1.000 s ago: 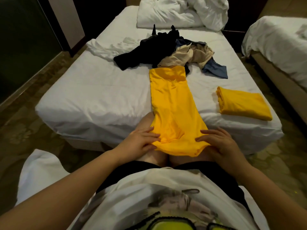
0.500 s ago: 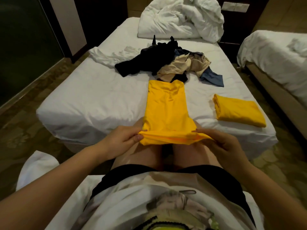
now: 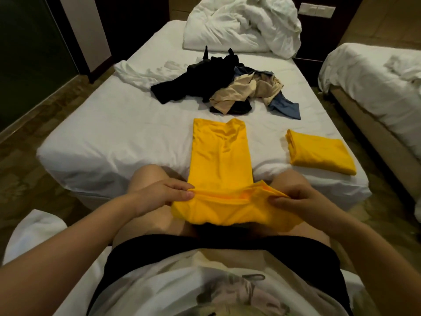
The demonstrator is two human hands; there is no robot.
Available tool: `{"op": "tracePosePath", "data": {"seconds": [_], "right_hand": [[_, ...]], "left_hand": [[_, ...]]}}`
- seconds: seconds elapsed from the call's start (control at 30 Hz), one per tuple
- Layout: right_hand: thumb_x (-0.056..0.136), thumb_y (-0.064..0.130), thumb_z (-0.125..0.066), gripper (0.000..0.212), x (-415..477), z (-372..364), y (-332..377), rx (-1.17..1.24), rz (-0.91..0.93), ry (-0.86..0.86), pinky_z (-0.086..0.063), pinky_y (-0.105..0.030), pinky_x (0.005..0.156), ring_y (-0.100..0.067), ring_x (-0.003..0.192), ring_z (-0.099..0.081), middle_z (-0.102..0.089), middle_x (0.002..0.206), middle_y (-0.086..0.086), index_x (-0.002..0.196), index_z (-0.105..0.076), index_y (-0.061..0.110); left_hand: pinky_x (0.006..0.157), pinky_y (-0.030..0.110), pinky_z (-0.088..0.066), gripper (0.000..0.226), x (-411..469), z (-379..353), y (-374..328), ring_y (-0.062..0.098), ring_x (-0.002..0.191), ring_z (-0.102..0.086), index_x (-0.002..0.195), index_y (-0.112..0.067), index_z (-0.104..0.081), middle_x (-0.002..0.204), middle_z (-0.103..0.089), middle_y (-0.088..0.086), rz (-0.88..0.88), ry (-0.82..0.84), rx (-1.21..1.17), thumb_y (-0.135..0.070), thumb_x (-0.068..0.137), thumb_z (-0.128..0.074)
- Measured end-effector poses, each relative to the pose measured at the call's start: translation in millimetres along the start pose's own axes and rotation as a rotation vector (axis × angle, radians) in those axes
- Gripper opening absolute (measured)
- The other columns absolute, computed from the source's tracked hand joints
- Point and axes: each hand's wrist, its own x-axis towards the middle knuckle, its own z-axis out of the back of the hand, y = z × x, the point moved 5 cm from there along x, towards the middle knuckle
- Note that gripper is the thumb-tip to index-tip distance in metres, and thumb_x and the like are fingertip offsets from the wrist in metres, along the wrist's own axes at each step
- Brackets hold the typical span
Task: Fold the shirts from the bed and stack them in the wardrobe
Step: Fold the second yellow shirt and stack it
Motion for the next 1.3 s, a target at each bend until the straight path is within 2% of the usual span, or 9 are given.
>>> {"op": "tracePosePath", "data": {"seconds": [0.1, 0.2, 0.3, 0.47, 0.63, 0.73, 0.87, 1.03, 1.3], "right_hand": [[0.072, 0.052, -0.072, 0.017, 26.8, 14.3, -3.7, 0.06, -0.102, -0.041, -0.048, -0.049, 0.076, -0.031, 0.08, -0.061, -0.066, 0.077, -0.006, 0.068, -0.071, 0.036], [0.087, 0.014, -0.064, 0.019, 61.2, 31.4, -11.6, 0.092, -0.162, -0.031, -0.047, -0.028, 0.071, -0.012, 0.081, -0.059, -0.066, 0.083, 0.006, 0.079, -0.065, 0.032], [0.088, 0.017, -0.061, 0.017, 102.1, 49.5, -12.2, 0.139, -0.208, -0.037, -0.045, -0.021, 0.067, -0.004, 0.083, -0.055, -0.061, 0.089, 0.011, 0.085, -0.061, 0.033], [0.089, 0.022, -0.061, 0.021, 207.1, 84.6, -24.0, 0.286, -0.293, -0.129, -0.045, -0.035, 0.082, -0.022, 0.101, -0.054, -0.058, 0.106, -0.002, 0.11, -0.061, 0.021], [0.076, 0.056, -0.067, 0.065, 332.4, 60.8, -101.4, 0.508, -0.53, -0.284, -0.047, -0.037, 0.083, -0.026, 0.109, -0.051, -0.05, 0.12, -0.004, 0.128, -0.047, 0.023], [0.073, 0.065, -0.064, 0.06, 338.1, 25.7, -156.6, 0.42, -0.629, -0.372, -0.046, -0.037, 0.084, -0.025, 0.105, -0.053, -0.057, 0.109, -0.005, 0.113, -0.055, 0.021], [0.087, 0.046, -0.058, 0.026, 335.9, 12.6, -175.9, 0.312, -0.57, -0.459, -0.046, -0.031, 0.074, -0.015, 0.086, -0.057, -0.062, 0.091, 0.005, 0.099, -0.06, 0.023], [0.092, 0.034, -0.054, 0.02, 343.5, 21.9, -170.2, 0.309, -0.534, -0.65, -0.038, -0.027, 0.059, -0.013, 0.074, -0.052, -0.058, 0.074, 0.006, 0.084, -0.06, 0.017], [0.092, 0.051, -0.046, 0.051, 308.1, 5.5, -168.1, 0.168, -0.641, -0.367, -0.038, -0.031, 0.083, -0.029, 0.113, -0.052, -0.055, 0.13, -0.009, 0.128, -0.048, 0.015]], "left_hand": [[0.077, 0.022, -0.054, 0.09, 23.0, 14.2, 2.3, 0.013, 0.089, -0.068, 0.093, -0.016, -0.072, 0.097, -0.073, 0.002, 0.085, -0.09, -0.095, -0.062, 0.016, -0.087], [0.067, 0.024, -0.056, 0.082, 51.7, 29.5, -4.4, 0.013, 0.076, -0.069, 0.076, -0.016, -0.074, 0.08, -0.074, -0.002, 0.139, -0.129, -0.22, -0.051, 0.004, -0.09], [0.063, 0.028, -0.057, 0.073, 86.2, 47.6, -15.6, 0.018, 0.076, -0.071, 0.074, -0.013, -0.078, 0.085, -0.074, 0.005, 0.171, -0.08, -0.344, -0.041, 0.009, -0.094], [0.068, 0.039, -0.058, 0.075, 164.5, 94.4, -31.6, 0.029, 0.086, -0.07, 0.102, -0.011, -0.069, 0.102, -0.071, 0.012, 0.247, -0.075, -0.591, -0.037, 0.036, -0.091], [0.073, 0.037, -0.051, 0.05, 251.3, 154.3, 28.8, 0.026, 0.089, -0.068, 0.122, -0.02, -0.055, 0.101, -0.071, 0.006, 0.454, -0.336, -0.711, -0.054, 0.093, -0.032], [0.075, 0.038, -0.048, 0.059, 263.5, 153.1, 75.0, 0.026, 0.1, -0.06, 0.123, -0.025, -0.053, 0.11, -0.065, 0.003, 0.533, -0.391, -0.753, -0.065, 0.088, -0.028], [0.069, 0.036, -0.053, 0.053, 270.8, 150.2, 84.2, 0.024, 0.102, -0.063, 0.129, -0.018, -0.051, 0.116, -0.065, 0.005, 0.424, -0.464, -0.689, -0.035, 0.081, -0.065], [0.073, 0.037, -0.048, 0.035, 277.5, 148.7, 76.2, 0.023, 0.095, -0.06, 0.124, -0.018, -0.05, 0.105, -0.064, 0.004, 0.354, -0.577, -0.648, -0.012, 0.09, -0.055], [0.079, 0.04, -0.05, 0.06, 252.6, 128.0, 85.1, 0.025, 0.112, -0.057, 0.139, -0.023, -0.038, 0.133, -0.054, 0.004, 0.293, -0.578, -0.677, -0.032, 0.085, -0.063]]}}
